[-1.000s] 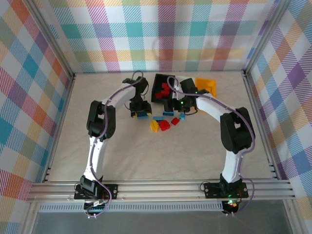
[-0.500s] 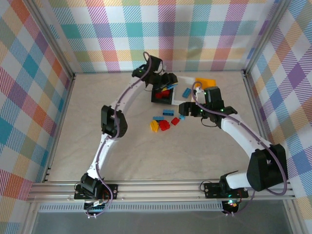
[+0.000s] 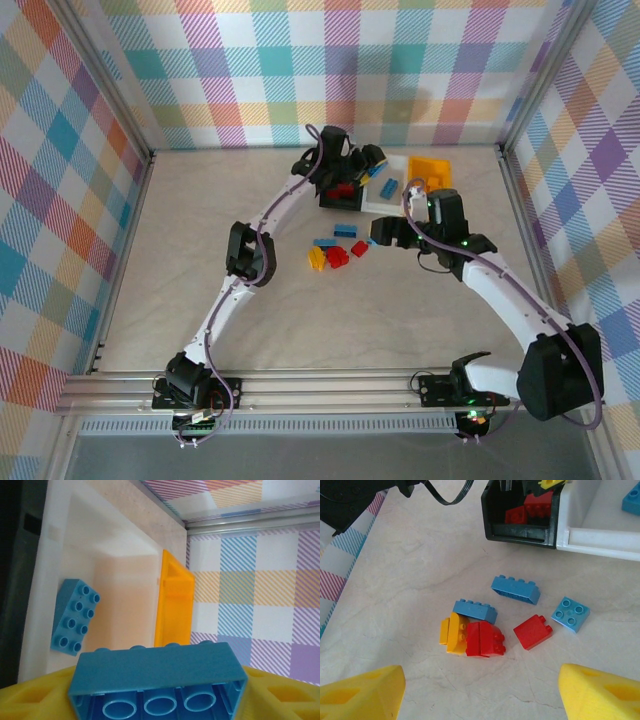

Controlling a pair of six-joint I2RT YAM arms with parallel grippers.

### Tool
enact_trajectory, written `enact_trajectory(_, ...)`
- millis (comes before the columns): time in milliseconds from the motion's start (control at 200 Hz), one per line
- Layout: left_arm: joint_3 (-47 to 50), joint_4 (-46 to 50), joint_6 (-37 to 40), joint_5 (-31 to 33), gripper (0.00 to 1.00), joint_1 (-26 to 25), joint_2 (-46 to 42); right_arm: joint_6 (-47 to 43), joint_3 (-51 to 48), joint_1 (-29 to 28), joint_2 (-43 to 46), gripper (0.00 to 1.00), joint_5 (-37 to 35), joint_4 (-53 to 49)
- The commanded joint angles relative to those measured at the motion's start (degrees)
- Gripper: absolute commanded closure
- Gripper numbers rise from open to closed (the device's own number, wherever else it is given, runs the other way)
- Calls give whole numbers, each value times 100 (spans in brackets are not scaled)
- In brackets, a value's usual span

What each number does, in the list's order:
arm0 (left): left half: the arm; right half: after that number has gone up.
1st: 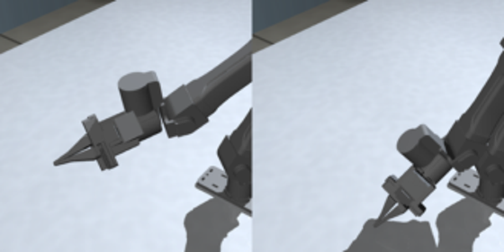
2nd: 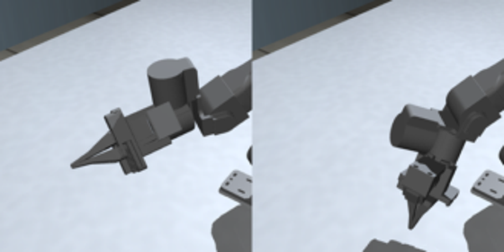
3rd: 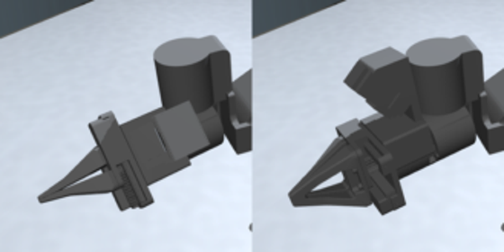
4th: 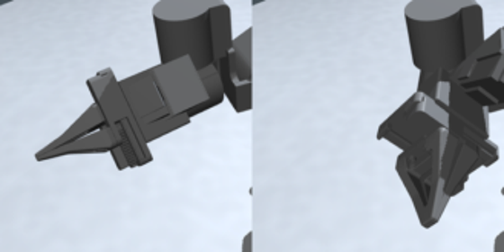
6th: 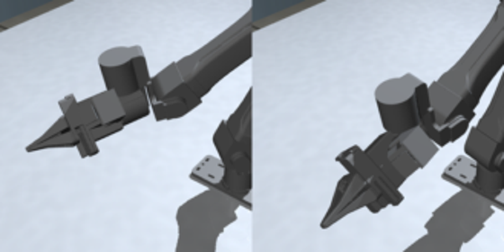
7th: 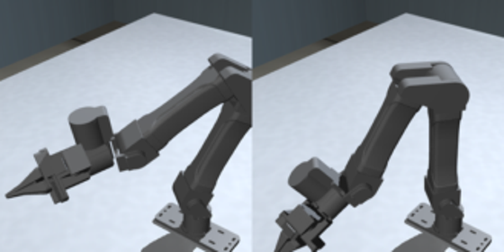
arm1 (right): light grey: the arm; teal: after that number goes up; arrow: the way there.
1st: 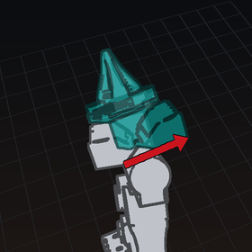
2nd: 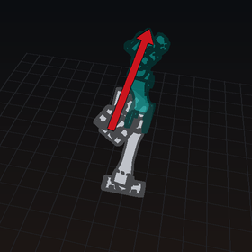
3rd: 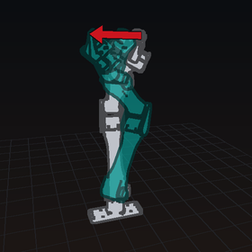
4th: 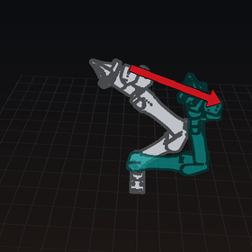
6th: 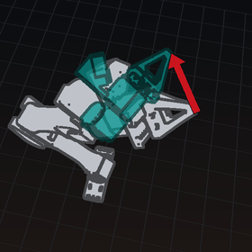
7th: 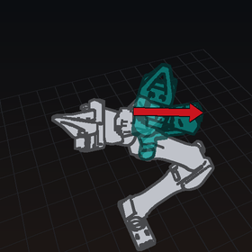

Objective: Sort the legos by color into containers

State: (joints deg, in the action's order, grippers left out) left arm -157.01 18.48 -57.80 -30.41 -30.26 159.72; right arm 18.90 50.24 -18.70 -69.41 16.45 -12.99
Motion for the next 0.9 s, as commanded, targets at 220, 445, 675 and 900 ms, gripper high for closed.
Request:
enact_trajectory(220, -151, 323, 139, -31, 0, -68, -45, 174, -182, 19, 9, 20, -12, 177)
enact_trajectory(445, -154, 661, 458, -96, 0, -42, -381, -109, 261, 24, -609, 23, -339, -748)
enact_trajectory(675, 55, 3551, 2385, 1206, 0, 88, -1687, 55, 916, -35, -1884, 28, -641, -987)
enact_trajectory(900, 2938, 3927, 3497, 2373, 0, 269, -3736, 352, 2069, -309, -3296, 27, -1227, -1429)
